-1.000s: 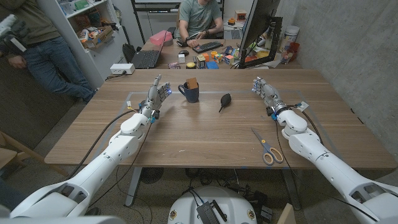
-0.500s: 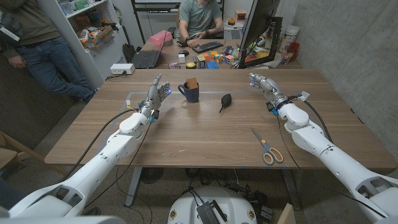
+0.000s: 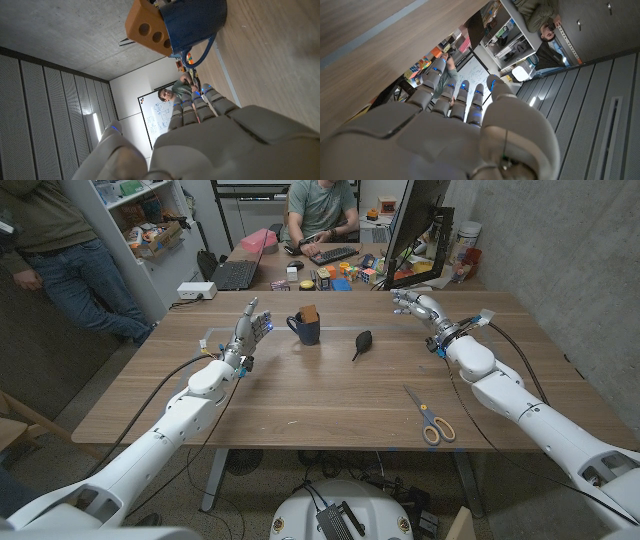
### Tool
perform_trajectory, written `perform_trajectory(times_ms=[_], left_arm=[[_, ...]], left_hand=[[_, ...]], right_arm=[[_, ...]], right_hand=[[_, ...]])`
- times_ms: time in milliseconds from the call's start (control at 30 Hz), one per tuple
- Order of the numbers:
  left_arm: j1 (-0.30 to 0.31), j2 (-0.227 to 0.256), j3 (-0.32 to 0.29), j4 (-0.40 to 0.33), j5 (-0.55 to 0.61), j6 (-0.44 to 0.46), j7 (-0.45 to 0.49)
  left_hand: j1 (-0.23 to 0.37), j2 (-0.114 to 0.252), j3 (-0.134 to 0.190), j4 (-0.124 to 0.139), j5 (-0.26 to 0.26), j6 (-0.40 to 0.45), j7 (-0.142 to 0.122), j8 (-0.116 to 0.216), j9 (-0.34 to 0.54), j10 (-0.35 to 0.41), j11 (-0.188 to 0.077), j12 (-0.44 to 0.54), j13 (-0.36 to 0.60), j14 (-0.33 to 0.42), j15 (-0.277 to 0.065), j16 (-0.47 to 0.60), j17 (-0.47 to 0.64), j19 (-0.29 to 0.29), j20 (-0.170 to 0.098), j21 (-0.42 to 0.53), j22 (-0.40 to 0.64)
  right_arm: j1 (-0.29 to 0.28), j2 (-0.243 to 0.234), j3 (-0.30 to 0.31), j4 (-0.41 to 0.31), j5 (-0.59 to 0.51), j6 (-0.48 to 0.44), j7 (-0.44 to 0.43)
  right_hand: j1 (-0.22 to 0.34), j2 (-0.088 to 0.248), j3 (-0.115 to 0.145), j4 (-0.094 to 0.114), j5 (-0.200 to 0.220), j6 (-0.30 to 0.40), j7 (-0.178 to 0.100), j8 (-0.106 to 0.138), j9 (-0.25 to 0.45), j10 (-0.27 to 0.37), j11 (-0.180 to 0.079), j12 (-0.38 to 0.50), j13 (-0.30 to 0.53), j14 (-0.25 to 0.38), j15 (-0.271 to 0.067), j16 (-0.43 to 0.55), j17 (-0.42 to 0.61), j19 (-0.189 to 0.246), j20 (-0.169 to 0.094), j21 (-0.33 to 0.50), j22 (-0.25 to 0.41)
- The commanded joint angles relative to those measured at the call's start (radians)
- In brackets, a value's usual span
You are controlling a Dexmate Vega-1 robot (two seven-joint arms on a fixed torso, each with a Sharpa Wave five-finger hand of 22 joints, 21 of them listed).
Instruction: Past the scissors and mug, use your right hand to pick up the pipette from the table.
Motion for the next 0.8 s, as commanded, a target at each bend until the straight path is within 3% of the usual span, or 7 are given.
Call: perform_trajectory(times_ms=[33,533,800], left_arm=[[0.011,0.007,0.007,-0.039,0.011,0.026,0.023],[0.026,0.012,0.011,-0.091,0.023,0.055,0.059],[0.031,0.014,0.010,-0.097,0.022,0.060,0.064]], left_hand=[[0.009,0.002,-0.004,0.002,0.008,0.009,0.002,0.004,0.001,0.007,0.000,0.004,0.004,0.010,-0.002,0.007,0.005,0.004,0.008,0.005,0.002],[0.011,0.004,-0.008,0.000,0.011,0.011,0.002,0.004,0.001,0.008,-0.002,0.004,0.004,0.012,-0.002,0.008,0.006,0.004,0.009,0.006,0.002],[0.011,0.005,-0.009,0.000,0.012,0.012,0.002,0.004,0.001,0.009,-0.002,0.005,0.004,0.013,-0.002,0.008,0.006,0.004,0.008,0.006,0.002]], right_arm=[[0.046,-0.010,-0.051,0.011,-0.196,0.073,-0.065],[0.136,-0.018,-0.106,0.022,-0.384,0.147,-0.055],[0.181,-0.024,-0.138,0.037,-0.542,0.185,-0.108]], right_hand=[[0.017,-0.006,0.014,-0.003,-0.003,0.006,-0.007,-0.003,0.004,0.008,-0.008,0.003,0.003,0.018,-0.017,0.006,0.001,0.009,-0.001,-0.001,-0.001],[0.025,-0.013,0.028,0.000,-0.011,0.019,-0.014,-0.002,0.004,0.037,-0.009,0.010,0.004,0.036,-0.017,0.005,0.002,0.015,-0.018,-0.014,-0.002],[0.026,-0.024,0.035,0.001,-0.017,0.030,-0.025,-0.001,0.005,0.052,-0.018,0.012,0.004,0.063,-0.030,0.008,0.002,0.055,-0.022,-0.011,-0.003]])
